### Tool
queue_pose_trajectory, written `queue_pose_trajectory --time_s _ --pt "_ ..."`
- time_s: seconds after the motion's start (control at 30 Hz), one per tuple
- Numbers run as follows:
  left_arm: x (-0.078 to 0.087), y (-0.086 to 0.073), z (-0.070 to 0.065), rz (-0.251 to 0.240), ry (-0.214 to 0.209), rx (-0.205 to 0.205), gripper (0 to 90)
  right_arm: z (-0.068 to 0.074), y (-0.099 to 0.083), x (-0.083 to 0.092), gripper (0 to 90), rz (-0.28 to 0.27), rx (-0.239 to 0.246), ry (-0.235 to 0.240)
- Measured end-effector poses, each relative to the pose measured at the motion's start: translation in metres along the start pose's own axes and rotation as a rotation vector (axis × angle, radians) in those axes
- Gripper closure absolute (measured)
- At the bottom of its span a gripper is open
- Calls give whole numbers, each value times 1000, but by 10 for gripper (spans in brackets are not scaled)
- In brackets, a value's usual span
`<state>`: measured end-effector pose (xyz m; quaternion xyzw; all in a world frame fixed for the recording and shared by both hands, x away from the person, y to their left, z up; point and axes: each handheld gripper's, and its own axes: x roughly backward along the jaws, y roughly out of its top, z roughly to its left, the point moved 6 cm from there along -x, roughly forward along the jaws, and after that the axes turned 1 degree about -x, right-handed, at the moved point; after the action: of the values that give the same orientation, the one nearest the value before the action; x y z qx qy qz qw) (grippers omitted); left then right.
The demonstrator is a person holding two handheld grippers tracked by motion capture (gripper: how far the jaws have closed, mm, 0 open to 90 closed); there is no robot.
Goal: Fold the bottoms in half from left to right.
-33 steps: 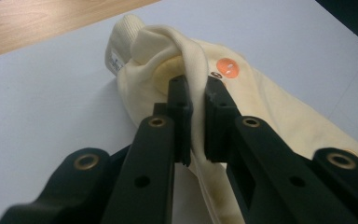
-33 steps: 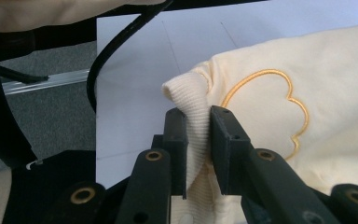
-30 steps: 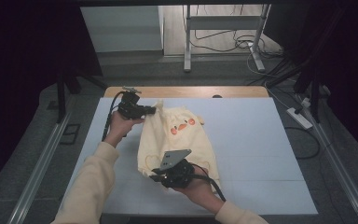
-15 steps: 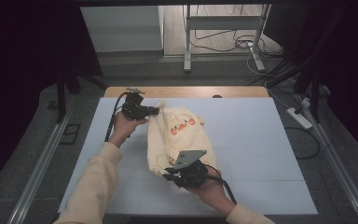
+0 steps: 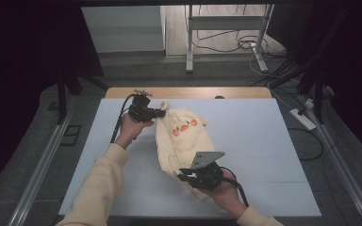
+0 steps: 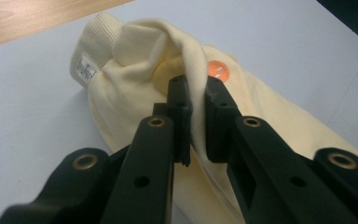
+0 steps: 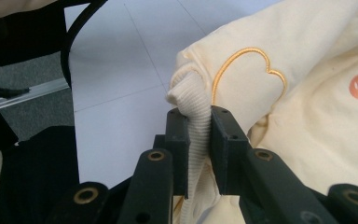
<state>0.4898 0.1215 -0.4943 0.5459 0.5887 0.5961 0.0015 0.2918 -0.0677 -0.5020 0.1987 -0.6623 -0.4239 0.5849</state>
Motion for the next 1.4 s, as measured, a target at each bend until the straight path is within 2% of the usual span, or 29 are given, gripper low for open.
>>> queue_pose_trajectory --time_s 0.93,1.4 --pt "-18 6 -12 -12 -10 14 817 -13 -24 20 823 3 -58 -39" --pt "-30 13 -20 -23 -23 19 816 -21 -35 40 826 -14 -100 -67"
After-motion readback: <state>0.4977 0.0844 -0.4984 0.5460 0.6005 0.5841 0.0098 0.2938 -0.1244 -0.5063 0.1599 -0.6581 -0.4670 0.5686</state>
